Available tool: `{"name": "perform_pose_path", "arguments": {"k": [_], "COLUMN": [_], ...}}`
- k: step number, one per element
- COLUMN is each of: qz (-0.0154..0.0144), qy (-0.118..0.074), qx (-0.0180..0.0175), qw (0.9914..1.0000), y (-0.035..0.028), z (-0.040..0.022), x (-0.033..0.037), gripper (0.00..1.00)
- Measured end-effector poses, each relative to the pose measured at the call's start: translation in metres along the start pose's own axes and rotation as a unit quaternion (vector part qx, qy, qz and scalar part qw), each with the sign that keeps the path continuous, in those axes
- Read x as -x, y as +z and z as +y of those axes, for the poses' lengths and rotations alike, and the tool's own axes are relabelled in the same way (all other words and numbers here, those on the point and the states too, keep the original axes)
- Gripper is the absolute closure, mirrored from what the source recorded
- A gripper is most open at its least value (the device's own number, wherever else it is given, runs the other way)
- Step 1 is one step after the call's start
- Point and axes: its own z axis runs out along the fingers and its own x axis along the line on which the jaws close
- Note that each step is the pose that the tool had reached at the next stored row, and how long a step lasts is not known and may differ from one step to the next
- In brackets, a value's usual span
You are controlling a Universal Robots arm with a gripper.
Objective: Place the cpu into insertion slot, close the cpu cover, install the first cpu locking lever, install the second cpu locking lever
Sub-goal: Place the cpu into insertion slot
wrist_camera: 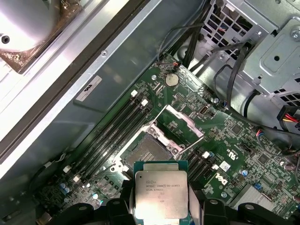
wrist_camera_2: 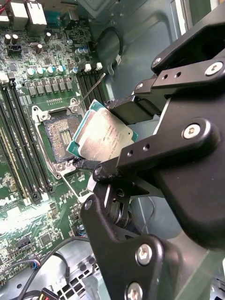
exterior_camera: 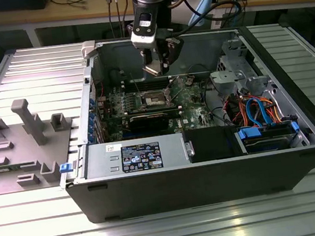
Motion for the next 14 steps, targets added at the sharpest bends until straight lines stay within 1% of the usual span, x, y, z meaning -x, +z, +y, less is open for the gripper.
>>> {"name": "perform_pose_path", "arguments": {"k": [14], "qz": [-0.0013], "qy": [0.021], "qx": [0.0004], "qw": [0.99978], "y": [0.0000], "z": [0.0000], "x": [0.0000], "gripper": [0.45]}}
